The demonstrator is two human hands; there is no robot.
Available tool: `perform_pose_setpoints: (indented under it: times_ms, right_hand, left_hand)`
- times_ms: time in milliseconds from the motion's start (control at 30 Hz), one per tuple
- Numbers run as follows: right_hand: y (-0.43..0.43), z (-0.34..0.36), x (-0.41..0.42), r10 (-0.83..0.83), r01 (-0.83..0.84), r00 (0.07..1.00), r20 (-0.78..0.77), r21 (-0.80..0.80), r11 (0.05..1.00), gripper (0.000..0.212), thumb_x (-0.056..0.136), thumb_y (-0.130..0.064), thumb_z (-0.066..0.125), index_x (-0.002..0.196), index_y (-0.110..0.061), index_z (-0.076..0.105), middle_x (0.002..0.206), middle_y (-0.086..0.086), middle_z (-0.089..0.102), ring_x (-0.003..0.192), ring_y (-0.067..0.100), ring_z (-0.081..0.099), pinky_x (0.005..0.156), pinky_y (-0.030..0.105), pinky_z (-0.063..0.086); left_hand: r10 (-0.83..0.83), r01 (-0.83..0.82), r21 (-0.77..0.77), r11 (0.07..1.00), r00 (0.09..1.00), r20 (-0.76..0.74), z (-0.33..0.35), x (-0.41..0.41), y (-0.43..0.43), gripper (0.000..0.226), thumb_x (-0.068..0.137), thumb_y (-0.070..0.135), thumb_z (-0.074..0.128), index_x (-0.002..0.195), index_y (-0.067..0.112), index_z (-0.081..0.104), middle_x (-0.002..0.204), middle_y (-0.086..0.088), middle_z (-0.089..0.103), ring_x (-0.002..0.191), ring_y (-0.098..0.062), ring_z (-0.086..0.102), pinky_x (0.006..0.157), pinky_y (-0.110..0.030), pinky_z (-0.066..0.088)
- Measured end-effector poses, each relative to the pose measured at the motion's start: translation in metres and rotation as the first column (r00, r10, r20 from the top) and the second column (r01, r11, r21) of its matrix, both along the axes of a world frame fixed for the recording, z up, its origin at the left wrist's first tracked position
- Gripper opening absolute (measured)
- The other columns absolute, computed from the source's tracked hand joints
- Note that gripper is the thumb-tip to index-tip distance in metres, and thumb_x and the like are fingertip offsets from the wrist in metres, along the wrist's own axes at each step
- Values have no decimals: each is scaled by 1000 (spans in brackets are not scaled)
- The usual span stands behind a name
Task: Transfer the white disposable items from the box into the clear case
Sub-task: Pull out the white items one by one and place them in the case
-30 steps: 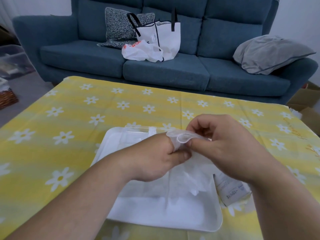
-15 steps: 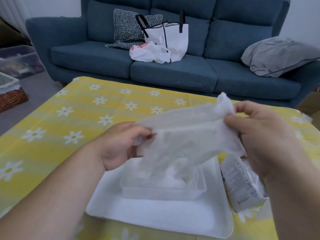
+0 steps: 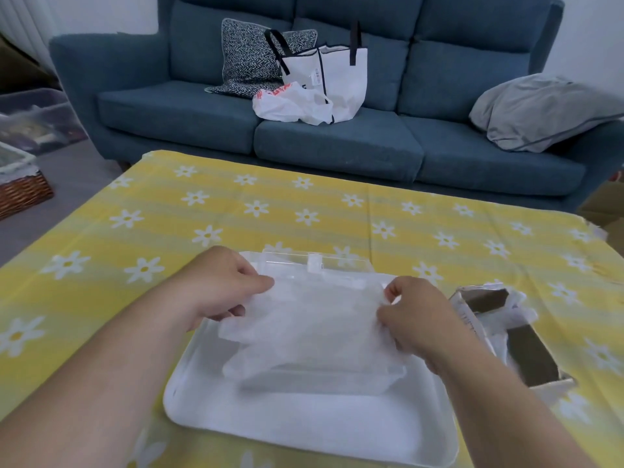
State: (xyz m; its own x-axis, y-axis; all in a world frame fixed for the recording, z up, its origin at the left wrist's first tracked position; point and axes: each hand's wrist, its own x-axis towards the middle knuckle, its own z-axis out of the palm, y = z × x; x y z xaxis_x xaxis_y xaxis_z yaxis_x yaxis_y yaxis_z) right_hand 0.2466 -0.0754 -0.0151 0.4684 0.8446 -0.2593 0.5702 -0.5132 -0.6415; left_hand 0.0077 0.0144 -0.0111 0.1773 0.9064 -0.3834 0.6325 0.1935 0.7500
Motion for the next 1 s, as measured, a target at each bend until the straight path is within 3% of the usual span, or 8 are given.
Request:
perform_pose_setpoints:
  times_ms: [100,167,333,500,667,767,867,1000]
  right_hand:
    - [0,3,0,56,-53,993,99,-33,998,14,71,-10,57,84,-8,57,81,15,72,70,35,69,62,42,57]
    - [-1,8,1,101,-87,975,199,-77,993,12,75,-12,58,87,-15,57,82,4,69,77,28,69,59,32,51]
    - [-3,14,4,144,-102,935,323,-143,984,14,80,-9,55,88,-21,55,80,-6,62,70,17,60,48,26,34]
    - [-6,13,3,192,-114,883,428,-202,973,11,83,-24,59,91,-24,51,84,-9,57,76,15,57,57,28,38]
    - [-6,23,-14,194,-224,877,439,18,974,13,89,-28,60,102,-30,60,100,-6,62,89,18,59,73,30,47]
    - [-5,7,-34,391,-359,822,413,-157,920,27,94,-23,53,119,-30,62,123,-1,51,102,20,61,78,28,44]
    - [-3,-7,-43,523,-417,727,445,-318,851,35,96,-17,48,130,-23,56,129,5,45,106,23,59,77,28,47]
    - [-3,-8,-46,591,-485,750,296,-362,796,40,98,-11,42,135,-19,54,132,6,50,124,23,46,95,31,46]
  left_hand:
    - [58,-19,280,960,990,-130,8,-4,2,27,78,39,81,95,21,70,95,2,65,82,-19,64,77,-33,52]
    - [-20,77,338,938,985,-171,18,-1,-3,29,76,36,82,100,28,69,99,7,63,82,-13,62,72,-29,50]
    - [-374,454,119,883,835,-403,25,20,-25,41,78,29,80,114,37,61,109,18,54,83,-10,60,62,-22,49]
    - [-412,571,98,815,691,-594,2,37,-31,58,85,17,69,137,36,50,134,12,50,116,-15,53,76,-20,38]
    - [-347,610,172,774,635,-690,-9,46,-33,50,84,5,61,128,29,58,128,6,57,115,-20,59,76,-24,44]
    - [-358,632,153,760,603,-713,-18,53,-35,46,81,2,58,121,23,62,122,0,62,108,-25,63,83,-31,53]
    - [-394,642,134,755,607,-690,-27,59,-36,40,80,2,56,114,21,63,115,-2,64,103,-26,63,86,-37,54]
    - [-414,629,103,771,616,-670,-36,64,-33,31,82,2,54,108,18,63,111,-4,64,100,-26,62,81,-33,52]
